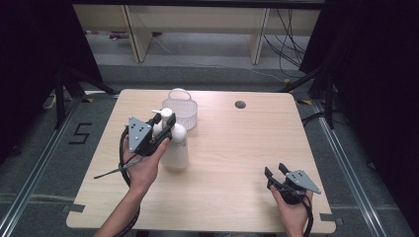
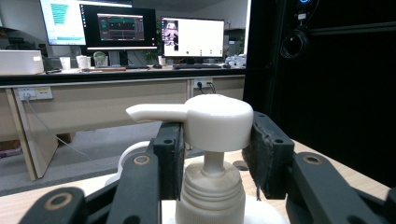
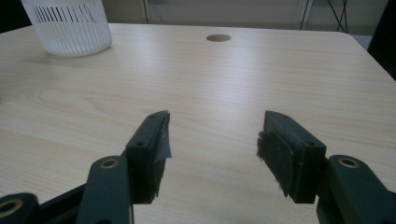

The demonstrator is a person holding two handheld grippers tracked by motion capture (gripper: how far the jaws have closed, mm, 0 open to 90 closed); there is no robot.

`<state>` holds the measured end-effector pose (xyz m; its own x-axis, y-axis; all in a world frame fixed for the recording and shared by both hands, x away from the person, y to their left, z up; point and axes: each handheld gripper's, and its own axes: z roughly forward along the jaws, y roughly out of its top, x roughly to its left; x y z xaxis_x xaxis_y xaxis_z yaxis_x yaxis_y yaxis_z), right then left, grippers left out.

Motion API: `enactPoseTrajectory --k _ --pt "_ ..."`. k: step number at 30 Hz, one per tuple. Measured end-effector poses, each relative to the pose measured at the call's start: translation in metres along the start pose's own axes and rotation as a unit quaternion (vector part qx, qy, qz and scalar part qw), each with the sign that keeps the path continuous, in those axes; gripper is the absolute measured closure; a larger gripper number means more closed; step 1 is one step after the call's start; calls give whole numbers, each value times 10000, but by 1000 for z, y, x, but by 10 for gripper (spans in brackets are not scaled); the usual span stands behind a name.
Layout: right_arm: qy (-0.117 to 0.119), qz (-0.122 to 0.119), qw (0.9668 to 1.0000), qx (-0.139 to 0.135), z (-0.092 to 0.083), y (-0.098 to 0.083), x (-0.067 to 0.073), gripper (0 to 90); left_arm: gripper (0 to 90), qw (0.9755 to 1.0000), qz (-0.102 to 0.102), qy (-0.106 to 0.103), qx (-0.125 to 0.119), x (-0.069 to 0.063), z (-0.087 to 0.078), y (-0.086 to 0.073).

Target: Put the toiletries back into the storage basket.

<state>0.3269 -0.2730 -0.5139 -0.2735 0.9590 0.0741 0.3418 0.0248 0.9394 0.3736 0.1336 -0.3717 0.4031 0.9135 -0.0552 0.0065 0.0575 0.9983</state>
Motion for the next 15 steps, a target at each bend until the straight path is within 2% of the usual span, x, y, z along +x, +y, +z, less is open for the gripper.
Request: enactPoseTrajectory --k 3,4,5,8,9,10,12,14,15 --pt "24 20 10000 31 0 0 0 427 592 10000 4 -10 -33 1 1 1" --pt "7 -29 10000 43 0 0 0 427 592 10000 4 -19 -42 1 1 2" --pt "-25 -180 9998 -9 0 1 -2 426 592 10000 4 -21 -50 1 2 2" --pt "-19 -176 9998 32 0 1 -2 426 592 10000 -22 -34 -84 1 3 3" --pt "6 -21 10000 63 -1 0 0 426 592 9999 -33 -41 -95 2 4 4" --pt "-2 -26 10000 56 -1 0 0 426 591 9999 -22 -45 -101 2 5 5" --pt "-48 -203 9997 83 -1 1 -2 426 591 9999 -31 -62 -135 2 6 6" --pt "18 -168 9999 22 0 1 -2 426 591 9999 -32 -72 -148 2 7 7" --pt "18 -77 10000 41 0 0 -1 426 591 9999 -17 -76 -153 2 8 8"
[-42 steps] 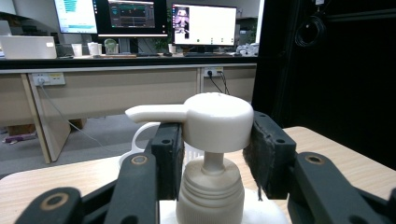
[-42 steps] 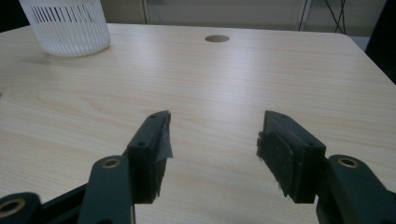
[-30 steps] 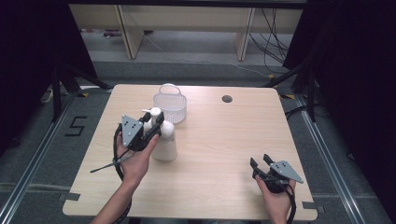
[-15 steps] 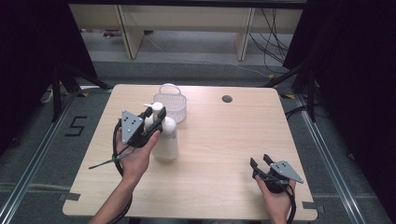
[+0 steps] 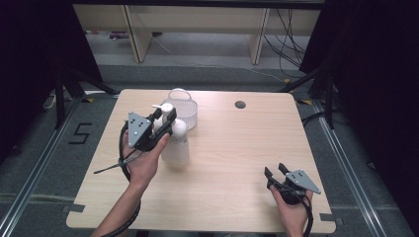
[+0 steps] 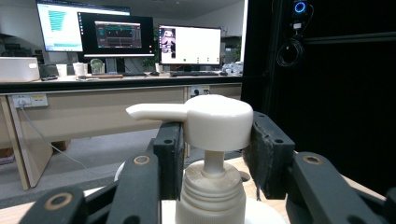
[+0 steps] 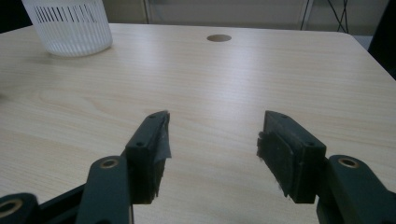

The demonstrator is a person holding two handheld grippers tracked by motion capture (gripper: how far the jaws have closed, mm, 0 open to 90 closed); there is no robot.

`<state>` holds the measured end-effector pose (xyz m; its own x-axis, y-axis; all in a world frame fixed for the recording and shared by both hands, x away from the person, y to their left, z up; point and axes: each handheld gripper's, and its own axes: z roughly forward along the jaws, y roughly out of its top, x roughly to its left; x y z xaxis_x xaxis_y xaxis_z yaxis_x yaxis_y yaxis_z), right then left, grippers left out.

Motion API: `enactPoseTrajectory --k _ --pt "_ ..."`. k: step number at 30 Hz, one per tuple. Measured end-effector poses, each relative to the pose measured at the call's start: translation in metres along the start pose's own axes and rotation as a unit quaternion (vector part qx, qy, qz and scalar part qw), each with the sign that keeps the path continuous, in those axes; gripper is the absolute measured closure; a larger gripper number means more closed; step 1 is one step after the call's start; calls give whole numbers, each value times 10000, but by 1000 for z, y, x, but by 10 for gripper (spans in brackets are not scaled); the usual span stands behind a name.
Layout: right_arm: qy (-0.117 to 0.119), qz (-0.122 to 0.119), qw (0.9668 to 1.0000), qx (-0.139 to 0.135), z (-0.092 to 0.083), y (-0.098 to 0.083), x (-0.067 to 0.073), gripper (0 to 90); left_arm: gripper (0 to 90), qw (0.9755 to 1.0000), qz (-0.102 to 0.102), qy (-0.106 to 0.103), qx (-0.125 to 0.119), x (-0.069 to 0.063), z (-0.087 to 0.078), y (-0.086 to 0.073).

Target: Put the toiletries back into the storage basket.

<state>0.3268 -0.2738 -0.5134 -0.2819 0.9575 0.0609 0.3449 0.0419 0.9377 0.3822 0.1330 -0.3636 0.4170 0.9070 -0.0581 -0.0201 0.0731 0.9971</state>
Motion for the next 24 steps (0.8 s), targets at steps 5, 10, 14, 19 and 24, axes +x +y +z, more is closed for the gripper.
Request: enactPoseTrajectory --k 5,10,14,19,24 --pt "9 -72 10000 -38 1 0 -1 425 591 10000 15 5 -28 0 3 4" --pt "16 -92 10000 -30 0 0 -1 425 591 10000 -18 -27 -94 0 9 7" --pt "18 -71 10000 3 0 0 -1 425 591 10000 -26 -15 -86 2 14 9" --pt "18 -76 10000 -17 0 0 -1 424 591 9999 -13 15 -105 4 17 11" --pt "3 -97 10000 20 0 0 -1 424 591 9999 14 42 -139 7 20 13"
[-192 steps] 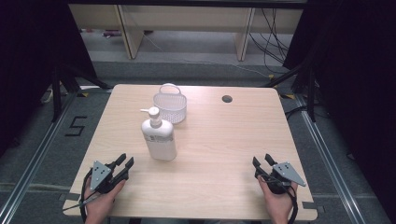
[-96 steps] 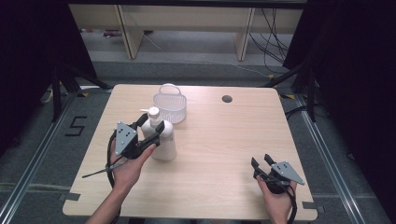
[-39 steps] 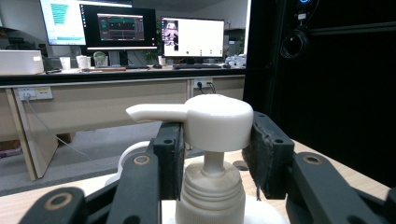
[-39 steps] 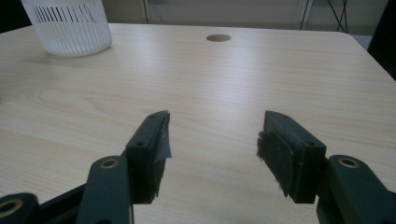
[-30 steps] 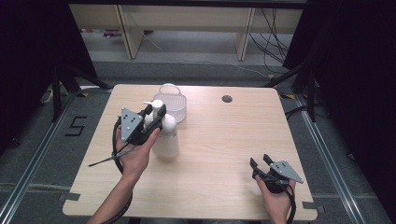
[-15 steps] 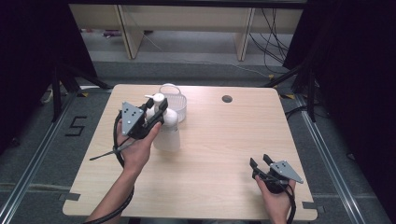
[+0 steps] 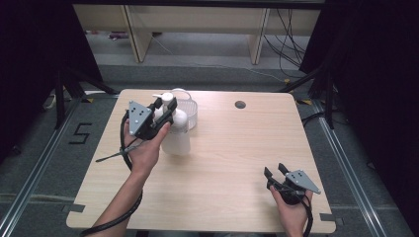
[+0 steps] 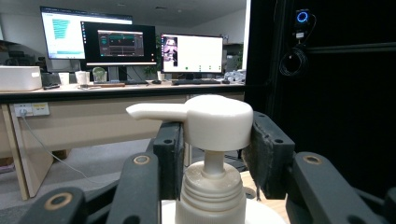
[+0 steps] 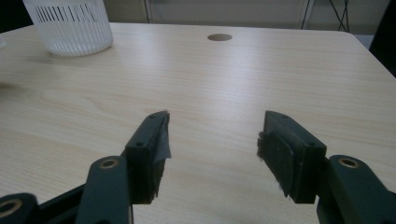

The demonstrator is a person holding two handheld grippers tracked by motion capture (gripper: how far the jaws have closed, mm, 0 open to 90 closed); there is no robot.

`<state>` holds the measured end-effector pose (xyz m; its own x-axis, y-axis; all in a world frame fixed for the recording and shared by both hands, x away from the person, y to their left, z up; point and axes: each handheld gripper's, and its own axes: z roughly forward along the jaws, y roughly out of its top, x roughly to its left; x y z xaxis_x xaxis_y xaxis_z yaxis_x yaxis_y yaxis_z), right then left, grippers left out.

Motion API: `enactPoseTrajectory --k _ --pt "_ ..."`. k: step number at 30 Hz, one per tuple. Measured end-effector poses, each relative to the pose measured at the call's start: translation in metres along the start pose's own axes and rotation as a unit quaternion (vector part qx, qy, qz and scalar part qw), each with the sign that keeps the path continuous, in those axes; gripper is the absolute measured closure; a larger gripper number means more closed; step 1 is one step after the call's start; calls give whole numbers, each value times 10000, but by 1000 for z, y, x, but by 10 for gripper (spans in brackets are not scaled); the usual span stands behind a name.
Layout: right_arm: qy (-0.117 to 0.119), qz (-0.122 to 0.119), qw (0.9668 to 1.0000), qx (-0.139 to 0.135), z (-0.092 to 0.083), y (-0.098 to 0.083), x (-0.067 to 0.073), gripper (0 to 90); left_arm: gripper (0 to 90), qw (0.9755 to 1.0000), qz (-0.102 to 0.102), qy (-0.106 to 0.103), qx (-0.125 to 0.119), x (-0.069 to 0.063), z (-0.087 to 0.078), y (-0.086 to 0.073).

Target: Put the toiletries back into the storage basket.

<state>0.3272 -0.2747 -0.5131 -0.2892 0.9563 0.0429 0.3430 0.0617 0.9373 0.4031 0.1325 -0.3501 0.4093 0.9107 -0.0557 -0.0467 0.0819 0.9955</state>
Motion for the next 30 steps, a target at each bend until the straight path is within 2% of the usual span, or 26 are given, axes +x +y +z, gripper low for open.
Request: enactPoseTrajectory --k 5,6,11,13,19,20,23,24,30 --pt "23 18 10000 -32 0 0 0 424 591 10000 22 30 -30 2 3 3" --pt "-42 -4 10000 50 -1 0 0 424 591 10000 28 35 -32 2 4 3" --pt "-38 -2 10000 52 -1 0 0 424 591 9999 35 58 -75 4 7 5" --pt "-2 50 10000 -84 1 -1 0 423 591 9999 45 67 -75 4 8 6" --pt "18 61 9999 -85 1 0 0 422 591 9999 66 88 -119 6 12 7" --pt "93 154 9998 -67 2 -1 1 423 591 9999 62 101 -124 7 14 8" --pt "54 79 9999 -73 1 0 0 422 591 9998 72 125 -119 8 15 9" --pt "91 168 9998 -42 1 -1 1 422 591 9998 38 130 -151 8 16 10" --pt "42 165 9999 -10 1 0 1 421 591 9997 60 141 -188 9 21 15"
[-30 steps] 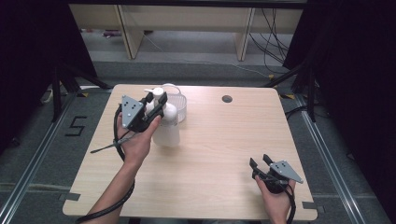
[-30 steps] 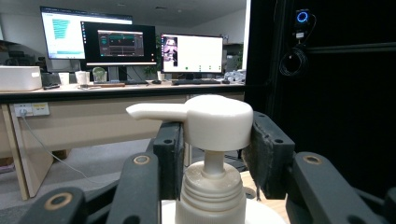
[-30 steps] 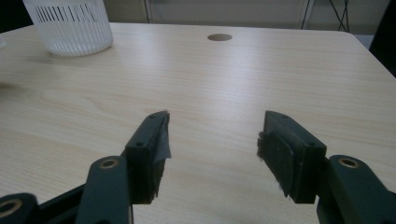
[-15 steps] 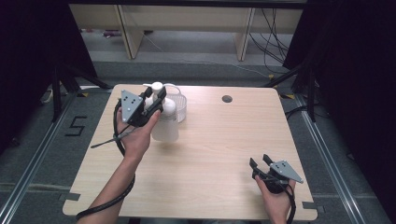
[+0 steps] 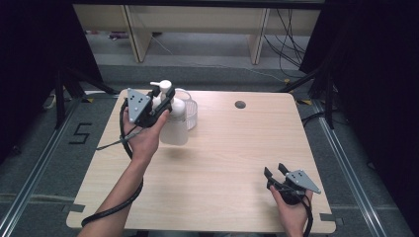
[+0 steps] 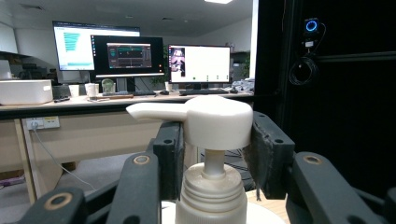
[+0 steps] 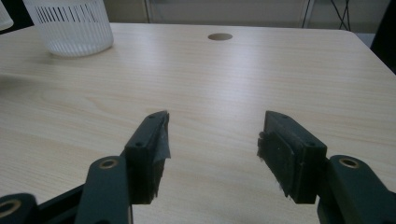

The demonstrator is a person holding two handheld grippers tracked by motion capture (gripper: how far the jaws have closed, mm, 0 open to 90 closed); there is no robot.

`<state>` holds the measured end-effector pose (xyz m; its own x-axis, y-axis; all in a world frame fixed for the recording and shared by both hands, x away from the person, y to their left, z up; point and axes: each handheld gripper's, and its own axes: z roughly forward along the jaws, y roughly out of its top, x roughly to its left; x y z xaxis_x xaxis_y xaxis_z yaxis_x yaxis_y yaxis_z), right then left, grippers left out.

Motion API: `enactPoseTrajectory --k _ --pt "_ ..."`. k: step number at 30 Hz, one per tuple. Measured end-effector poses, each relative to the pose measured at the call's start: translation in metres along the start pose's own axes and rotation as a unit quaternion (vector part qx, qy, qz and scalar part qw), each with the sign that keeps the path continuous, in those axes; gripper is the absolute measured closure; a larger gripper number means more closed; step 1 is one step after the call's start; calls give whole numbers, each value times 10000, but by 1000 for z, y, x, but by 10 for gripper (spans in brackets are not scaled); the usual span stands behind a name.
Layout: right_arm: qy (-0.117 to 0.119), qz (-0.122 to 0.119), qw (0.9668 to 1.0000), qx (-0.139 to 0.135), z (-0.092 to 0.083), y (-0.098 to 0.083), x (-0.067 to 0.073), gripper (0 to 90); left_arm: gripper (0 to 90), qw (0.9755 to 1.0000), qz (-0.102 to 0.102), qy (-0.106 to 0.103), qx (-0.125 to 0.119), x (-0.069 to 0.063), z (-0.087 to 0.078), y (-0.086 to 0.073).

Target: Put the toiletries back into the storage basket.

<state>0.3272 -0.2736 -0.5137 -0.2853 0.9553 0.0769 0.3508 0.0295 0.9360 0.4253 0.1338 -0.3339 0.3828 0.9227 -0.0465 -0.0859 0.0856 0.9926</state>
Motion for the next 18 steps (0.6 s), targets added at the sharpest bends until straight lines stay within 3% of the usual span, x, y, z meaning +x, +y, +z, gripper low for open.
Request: enactPoseTrajectory --k 18 --pt "86 -32 10000 -28 1 0 -1 420 591 10000 23 13 -24 2 13 6"
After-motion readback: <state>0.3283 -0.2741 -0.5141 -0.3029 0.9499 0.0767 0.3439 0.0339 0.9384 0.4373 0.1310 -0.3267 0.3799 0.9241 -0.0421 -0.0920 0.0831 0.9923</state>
